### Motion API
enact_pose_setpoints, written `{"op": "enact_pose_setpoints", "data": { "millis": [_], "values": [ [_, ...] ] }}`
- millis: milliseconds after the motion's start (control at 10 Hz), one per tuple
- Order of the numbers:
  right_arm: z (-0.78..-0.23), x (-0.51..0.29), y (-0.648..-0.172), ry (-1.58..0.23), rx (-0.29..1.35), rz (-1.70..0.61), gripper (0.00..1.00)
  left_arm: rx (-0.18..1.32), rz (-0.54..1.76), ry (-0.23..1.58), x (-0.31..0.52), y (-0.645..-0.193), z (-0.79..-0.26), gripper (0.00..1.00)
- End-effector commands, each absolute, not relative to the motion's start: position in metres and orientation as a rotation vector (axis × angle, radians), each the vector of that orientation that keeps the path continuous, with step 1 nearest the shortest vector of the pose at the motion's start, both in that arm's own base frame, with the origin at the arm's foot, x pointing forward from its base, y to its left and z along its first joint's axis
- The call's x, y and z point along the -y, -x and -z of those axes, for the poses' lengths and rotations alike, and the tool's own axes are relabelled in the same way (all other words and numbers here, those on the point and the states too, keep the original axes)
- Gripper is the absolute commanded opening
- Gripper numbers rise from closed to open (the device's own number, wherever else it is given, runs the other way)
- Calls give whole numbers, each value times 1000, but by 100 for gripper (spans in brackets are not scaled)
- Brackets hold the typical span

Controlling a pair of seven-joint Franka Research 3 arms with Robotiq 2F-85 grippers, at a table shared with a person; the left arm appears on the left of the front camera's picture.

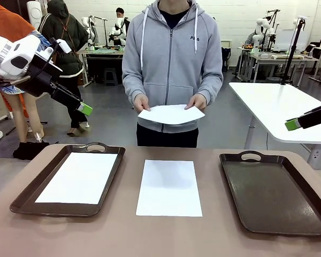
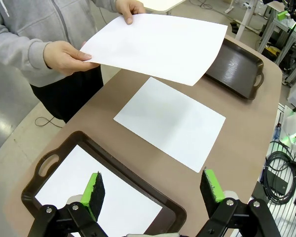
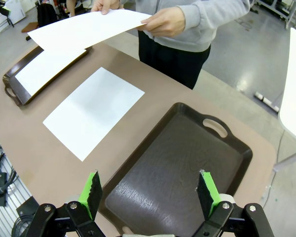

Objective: Sort the A4 documents.
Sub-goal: Receive the A4 Paper.

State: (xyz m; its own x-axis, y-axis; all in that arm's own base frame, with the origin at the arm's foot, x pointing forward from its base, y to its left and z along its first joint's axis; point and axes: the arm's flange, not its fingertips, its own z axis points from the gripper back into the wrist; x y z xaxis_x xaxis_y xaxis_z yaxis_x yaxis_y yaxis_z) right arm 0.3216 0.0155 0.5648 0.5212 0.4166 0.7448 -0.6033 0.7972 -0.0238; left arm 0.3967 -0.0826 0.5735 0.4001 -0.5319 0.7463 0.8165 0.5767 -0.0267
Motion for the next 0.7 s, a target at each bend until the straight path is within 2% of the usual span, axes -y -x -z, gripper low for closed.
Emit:
{"op": "enact_pose_setpoints", "data": {
  "millis": [0,600],
  "values": [
    [-564,-17,-323,-261,817,-620,100,764,886,422,83,-397,-574,100],
    [-564,-17,-323,-261,817,-620,100,764,886,422,83,-397,-574,100]
  ]
}}
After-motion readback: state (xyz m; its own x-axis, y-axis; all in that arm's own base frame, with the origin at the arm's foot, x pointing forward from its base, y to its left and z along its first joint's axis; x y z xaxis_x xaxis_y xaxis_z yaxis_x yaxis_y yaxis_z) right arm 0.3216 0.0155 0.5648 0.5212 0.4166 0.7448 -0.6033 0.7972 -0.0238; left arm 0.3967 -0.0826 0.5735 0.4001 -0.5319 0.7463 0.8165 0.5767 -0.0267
